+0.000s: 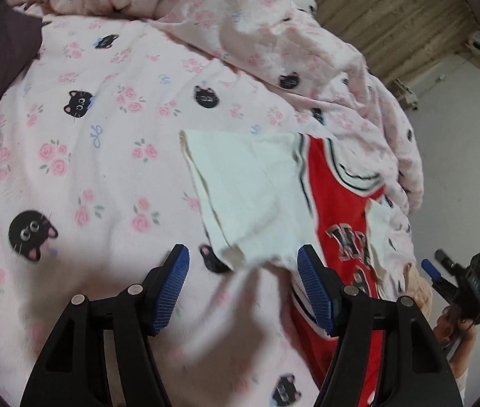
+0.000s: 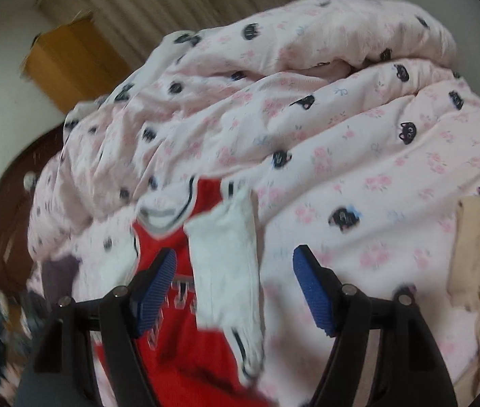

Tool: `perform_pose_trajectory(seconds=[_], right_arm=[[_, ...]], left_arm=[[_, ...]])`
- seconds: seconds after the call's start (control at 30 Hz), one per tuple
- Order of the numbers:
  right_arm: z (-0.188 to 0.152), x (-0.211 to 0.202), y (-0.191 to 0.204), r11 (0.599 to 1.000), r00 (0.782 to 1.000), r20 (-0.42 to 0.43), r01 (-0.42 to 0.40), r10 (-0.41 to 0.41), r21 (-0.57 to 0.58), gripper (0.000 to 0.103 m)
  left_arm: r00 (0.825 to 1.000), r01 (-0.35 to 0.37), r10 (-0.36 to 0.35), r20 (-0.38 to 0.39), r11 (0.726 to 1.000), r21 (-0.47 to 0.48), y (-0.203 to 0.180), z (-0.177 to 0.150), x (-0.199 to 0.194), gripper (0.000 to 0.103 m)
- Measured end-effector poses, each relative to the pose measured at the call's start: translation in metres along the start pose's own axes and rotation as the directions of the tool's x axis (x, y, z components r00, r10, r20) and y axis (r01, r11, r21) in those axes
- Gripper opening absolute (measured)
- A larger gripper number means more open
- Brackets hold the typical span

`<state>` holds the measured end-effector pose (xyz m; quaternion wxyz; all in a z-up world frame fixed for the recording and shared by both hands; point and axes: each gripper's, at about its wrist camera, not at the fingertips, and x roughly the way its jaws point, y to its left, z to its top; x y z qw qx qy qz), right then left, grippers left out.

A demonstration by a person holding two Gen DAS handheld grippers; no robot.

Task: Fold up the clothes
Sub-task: 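Lay the jersey flat on the bed and open both grippers, then grasp the jersey hem with the left gripper and pull it straight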

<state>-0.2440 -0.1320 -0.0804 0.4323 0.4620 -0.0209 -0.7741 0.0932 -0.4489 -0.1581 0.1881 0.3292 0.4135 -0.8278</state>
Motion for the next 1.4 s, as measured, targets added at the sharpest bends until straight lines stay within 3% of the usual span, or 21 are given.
perform_pose_trajectory(seconds=[0.2, 0.37, 0.5, 0.8, 0.9, 1.2, 1.27, 1.4], right_arm=[[-0.083, -0.034, 0.037, 0.95, 0.991, 0.012, 0.129, -0.131, -0.286, 0.073], [-0.133, -0.05, 0.055, 0.926, 0.988, 0.018, 0.148, -0.151, -0.348, 0.073], [-0.156, -0.062, 0.055, 0.922, 0.985, 0.031, 0.17, -0.17, -0.349, 0.073], [-0.158, -0.09, 0.027, 0.97, 0.988, 0.089, 0.143, -0.128, -0.196, 0.073], [-0.154, -0.086, 0.02, 0.981, 0.992, 0.073, 0.113, -0.103, -0.156, 0.073], [-0.152, -0.08, 0.01, 0.992, 0.998, 0.041, 0.06, -0.056, -0.108, 0.073], [-0.152, -0.081, 0.009, 0.994, 0.998, 0.043, 0.048, -0.044, -0.1, 0.073], [-0.153, -0.082, 0.01, 0.994, 0.998, 0.044, 0.039, -0.035, -0.099, 0.073]], left_arm=[[0.997, 0.059, -0.055, -0.048, 0.995, 0.081, -0.036, -0.052, -0.018, 0.061], [0.996, 0.055, -0.043, -0.075, 0.983, 0.175, -0.066, -0.098, -0.02, 0.061], [0.995, 0.069, -0.054, -0.079, 0.978, 0.195, -0.081, -0.121, -0.019, 0.061], [0.996, 0.079, -0.07, -0.048, 0.976, 0.201, -0.113, -0.155, -0.023, 0.061], [0.997, 0.076, -0.068, -0.047, 0.975, 0.21, -0.124, -0.163, -0.023, 0.061], [0.999, -0.044, 0.045, 0.004, 0.962, 0.271, -0.145, -0.19, -0.037, 0.061], [0.999, -0.045, 0.047, -0.004, 0.966, 0.256, -0.144, -0.19, -0.035, 0.059], [0.999, -0.042, 0.047, -0.016, 0.97, 0.238, -0.147, -0.188, -0.032, 0.046]])
